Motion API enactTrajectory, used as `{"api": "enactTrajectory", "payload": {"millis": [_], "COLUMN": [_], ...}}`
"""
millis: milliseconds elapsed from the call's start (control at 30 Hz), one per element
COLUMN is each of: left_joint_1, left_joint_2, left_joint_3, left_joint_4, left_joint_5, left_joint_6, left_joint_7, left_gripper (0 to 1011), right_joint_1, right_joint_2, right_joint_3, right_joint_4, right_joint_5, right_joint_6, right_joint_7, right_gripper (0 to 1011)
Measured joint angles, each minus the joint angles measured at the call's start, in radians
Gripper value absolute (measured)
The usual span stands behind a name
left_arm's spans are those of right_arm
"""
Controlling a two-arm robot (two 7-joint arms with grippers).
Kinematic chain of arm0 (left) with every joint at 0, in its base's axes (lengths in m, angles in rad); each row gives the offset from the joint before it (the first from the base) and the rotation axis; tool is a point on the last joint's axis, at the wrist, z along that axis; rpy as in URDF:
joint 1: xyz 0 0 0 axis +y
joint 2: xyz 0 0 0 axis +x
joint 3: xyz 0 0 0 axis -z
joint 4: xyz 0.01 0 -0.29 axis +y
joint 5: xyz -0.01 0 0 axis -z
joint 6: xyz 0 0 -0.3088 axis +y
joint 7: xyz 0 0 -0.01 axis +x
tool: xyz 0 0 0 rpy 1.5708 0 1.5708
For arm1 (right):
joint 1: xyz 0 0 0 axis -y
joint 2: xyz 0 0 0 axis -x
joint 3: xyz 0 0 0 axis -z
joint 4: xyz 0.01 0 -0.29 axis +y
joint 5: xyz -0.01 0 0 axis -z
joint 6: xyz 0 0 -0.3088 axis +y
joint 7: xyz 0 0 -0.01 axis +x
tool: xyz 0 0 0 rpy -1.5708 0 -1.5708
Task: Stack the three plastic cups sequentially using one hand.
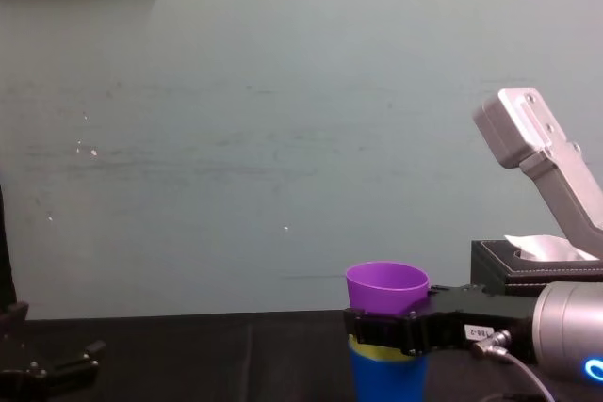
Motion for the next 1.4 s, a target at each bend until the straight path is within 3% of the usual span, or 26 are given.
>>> {"api": "enactTrajectory", "payload": {"millis": [267,600,1000,1400], "left_joint_1": [0.0,0.0,0.0,0.0], "left_joint_2": [0.0,0.0,0.0,0.0], "left_joint_3": [0.0,0.0,0.0,0.0], "left_joint_4": [0.0,0.0,0.0,0.0], "left_joint_5": [0.0,0.0,0.0,0.0], "left_joint_6": [0.0,0.0,0.0,0.0], "left_joint_7": [0.0,0.0,0.0,0.0], "left_gripper": [1011,1011,1011,1012], "right_joint_1": [0.0,-0.001,-0.017,-0.09], "right_joint_2": [0.0,0.001,-0.001,-0.01], "right_joint_3": [0.001,0.002,0.021,0.11], "right_joint_4": [-0.002,-0.003,-0.024,-0.067], "right_joint_5": [0.001,0.001,0.003,0.038], "right_joint_6": [0.001,0.003,-0.016,-0.07], "right_joint_7": [0.0,0.0,-0.01,-0.08], "right_gripper": [756,999,1003,1003]}}
